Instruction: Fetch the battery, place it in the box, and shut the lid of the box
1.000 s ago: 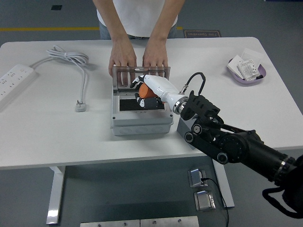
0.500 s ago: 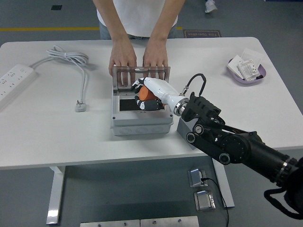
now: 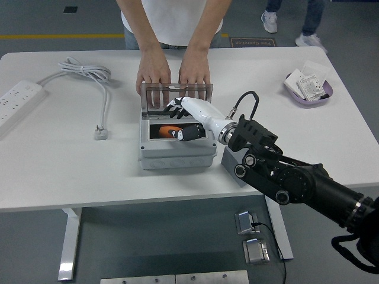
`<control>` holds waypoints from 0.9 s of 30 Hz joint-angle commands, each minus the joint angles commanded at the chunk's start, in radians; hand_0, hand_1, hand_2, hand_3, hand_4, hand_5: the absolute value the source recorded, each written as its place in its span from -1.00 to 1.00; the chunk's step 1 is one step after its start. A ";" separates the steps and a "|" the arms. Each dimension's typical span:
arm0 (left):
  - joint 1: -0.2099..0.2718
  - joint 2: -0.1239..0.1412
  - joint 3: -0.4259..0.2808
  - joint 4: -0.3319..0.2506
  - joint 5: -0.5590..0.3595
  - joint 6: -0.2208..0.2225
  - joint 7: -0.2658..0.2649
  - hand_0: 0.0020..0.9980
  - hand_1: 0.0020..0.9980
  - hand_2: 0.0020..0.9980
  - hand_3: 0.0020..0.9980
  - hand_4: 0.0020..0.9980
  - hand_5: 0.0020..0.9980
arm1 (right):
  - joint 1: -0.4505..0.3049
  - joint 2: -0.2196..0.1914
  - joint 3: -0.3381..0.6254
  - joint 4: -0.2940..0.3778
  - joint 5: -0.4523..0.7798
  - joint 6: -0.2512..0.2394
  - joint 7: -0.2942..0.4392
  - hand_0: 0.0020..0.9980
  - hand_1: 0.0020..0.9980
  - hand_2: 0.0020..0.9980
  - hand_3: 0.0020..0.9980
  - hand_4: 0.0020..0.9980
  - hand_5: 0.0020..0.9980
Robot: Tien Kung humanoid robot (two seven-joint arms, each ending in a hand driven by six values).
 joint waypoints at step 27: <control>-0.001 0.002 0.048 0.000 -0.038 -0.002 0.003 0.57 0.57 0.56 0.94 0.59 0.88 | 0.222 -0.114 -0.018 0.022 0.400 0.099 0.002 0.42 0.30 0.36 0.46 0.62 -0.66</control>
